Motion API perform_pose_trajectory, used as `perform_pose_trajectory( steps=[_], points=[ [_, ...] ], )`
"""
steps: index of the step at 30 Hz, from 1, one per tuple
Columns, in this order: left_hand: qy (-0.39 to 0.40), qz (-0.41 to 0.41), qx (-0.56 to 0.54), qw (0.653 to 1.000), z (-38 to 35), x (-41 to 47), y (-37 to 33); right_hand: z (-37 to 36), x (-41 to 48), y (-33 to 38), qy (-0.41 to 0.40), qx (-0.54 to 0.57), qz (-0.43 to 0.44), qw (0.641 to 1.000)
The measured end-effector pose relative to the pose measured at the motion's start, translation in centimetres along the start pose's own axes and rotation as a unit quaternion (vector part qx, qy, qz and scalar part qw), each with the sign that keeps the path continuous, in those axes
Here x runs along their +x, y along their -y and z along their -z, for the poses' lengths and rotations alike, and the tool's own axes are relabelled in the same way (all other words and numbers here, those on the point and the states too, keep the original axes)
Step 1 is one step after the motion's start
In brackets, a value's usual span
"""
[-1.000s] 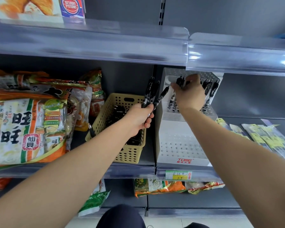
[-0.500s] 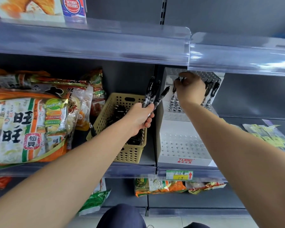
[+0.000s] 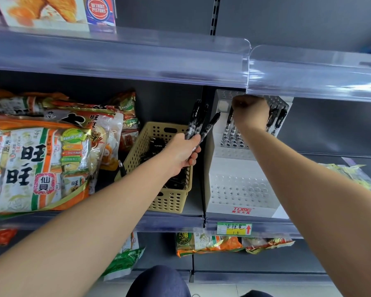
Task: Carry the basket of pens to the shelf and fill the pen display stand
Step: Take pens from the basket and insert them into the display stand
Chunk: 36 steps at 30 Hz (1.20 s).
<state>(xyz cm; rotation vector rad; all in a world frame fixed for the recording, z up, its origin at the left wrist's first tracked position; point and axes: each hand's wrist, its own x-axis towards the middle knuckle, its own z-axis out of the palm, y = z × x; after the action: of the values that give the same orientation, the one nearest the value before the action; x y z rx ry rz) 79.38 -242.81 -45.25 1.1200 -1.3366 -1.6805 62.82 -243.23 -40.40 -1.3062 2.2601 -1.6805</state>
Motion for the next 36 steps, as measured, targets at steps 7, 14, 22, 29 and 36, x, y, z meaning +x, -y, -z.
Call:
perform_pose_trajectory(
  steps=[7,14,22,29,36],
  points=[
    [-0.004,0.005,-0.003,1.000,-0.1,-0.3,0.0,0.3,-0.3,0.0,0.015,-0.004,0.007,1.000],
    [-0.003,0.005,-0.031,0.999,-0.1,-1.0,-0.1,1.0,-2.0,-0.4,0.016,0.036,0.006,0.999],
    [0.050,0.039,-0.076,0.995,0.1,-2.4,-0.5,1.6,-3.8,0.7,0.282,0.303,-0.183,0.892],
    [0.017,0.021,-0.054,0.998,-0.1,-2.4,-0.6,2.2,-3.6,0.8,0.311,0.322,-0.146,0.882],
    [-0.040,0.000,-0.031,0.999,-0.4,-1.4,0.0,2.5,-2.7,1.0,0.265,0.292,-0.100,0.914]
  ],
)
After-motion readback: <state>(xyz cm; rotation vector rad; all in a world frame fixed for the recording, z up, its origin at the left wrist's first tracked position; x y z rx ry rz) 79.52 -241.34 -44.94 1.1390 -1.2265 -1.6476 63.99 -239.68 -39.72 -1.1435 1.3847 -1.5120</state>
